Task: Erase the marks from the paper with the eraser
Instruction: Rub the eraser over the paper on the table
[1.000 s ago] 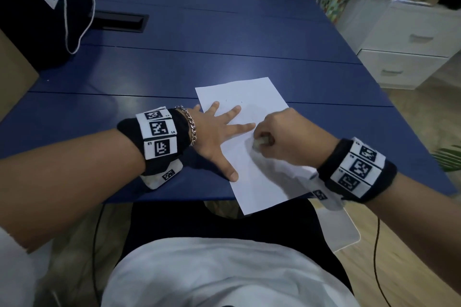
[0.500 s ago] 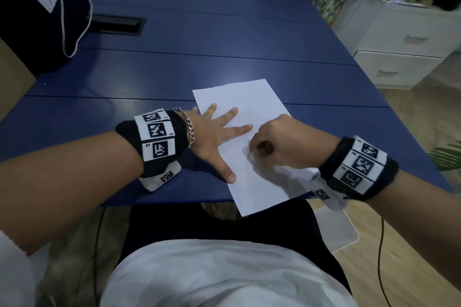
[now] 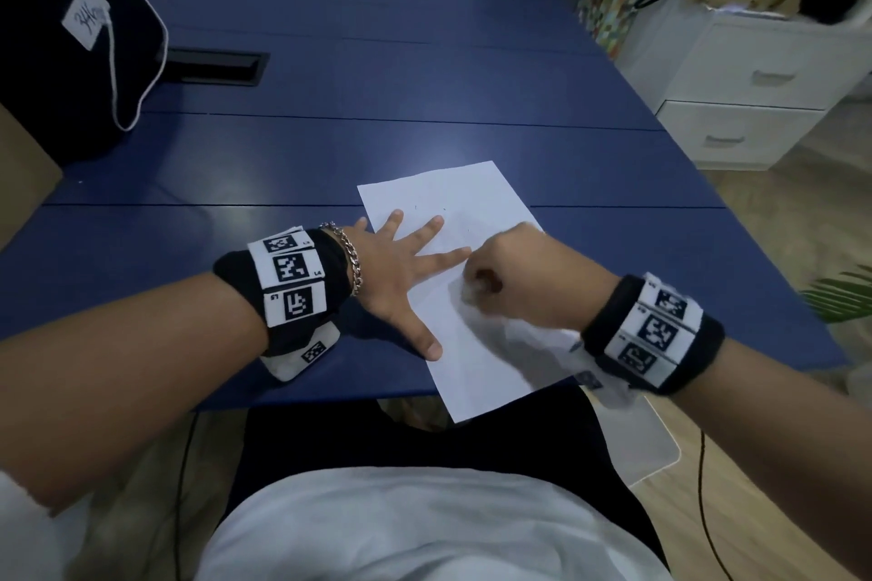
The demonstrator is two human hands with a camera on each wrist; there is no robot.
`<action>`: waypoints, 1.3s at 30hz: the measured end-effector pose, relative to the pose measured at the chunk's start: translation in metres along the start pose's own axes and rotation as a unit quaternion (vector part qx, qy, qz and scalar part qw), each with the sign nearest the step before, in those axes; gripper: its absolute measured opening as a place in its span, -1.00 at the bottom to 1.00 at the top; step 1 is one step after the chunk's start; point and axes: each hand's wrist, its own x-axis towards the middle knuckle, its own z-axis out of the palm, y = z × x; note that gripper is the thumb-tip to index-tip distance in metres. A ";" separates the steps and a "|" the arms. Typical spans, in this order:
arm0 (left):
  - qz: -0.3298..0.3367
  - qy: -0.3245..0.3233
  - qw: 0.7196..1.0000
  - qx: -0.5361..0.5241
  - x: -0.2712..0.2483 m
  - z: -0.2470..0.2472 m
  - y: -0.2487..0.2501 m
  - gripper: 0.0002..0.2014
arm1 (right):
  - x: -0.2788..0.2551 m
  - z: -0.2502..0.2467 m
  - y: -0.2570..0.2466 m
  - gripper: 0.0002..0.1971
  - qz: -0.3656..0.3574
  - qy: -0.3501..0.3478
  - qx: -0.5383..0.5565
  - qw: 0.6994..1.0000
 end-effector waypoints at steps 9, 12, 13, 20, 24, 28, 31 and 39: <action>0.005 0.006 1.000 -0.005 0.002 0.004 -0.002 0.39 | 0.006 0.000 -0.005 -0.63 0.025 0.017 0.007 1.000; 0.016 0.014 1.000 -0.013 0.002 0.005 -0.002 0.36 | -0.001 0.005 -0.022 -0.61 -0.034 -0.003 0.029 0.999; 0.016 0.017 1.000 -0.013 0.001 0.005 -0.002 0.36 | -0.003 0.003 -0.021 -0.61 -0.037 -0.011 0.043 0.998; 0.040 0.065 0.997 -0.030 -0.011 0.012 -0.003 0.33 | -0.019 -0.008 0.021 -0.85 0.044 -0.014 0.058 0.997; 0.036 0.048 0.997 -0.052 -0.019 0.019 -0.003 0.30 | -0.023 0.001 0.023 -0.75 0.048 -0.013 0.042 0.998; 0.011 0.054 0.995 -0.078 -0.012 0.015 0.003 0.30 | -0.013 -0.003 0.027 -0.88 0.059 0.015 0.032 0.998; -0.008 0.055 0.993 -0.107 -0.002 0.006 0.004 0.29 | -0.007 -0.008 0.021 -0.88 0.030 0.017 0.033 0.999; -0.032 0.040 0.993 -0.103 0.011 0.005 0.005 0.34 | -0.004 -0.006 0.013 -0.85 0.007 -0.014 0.002 1.000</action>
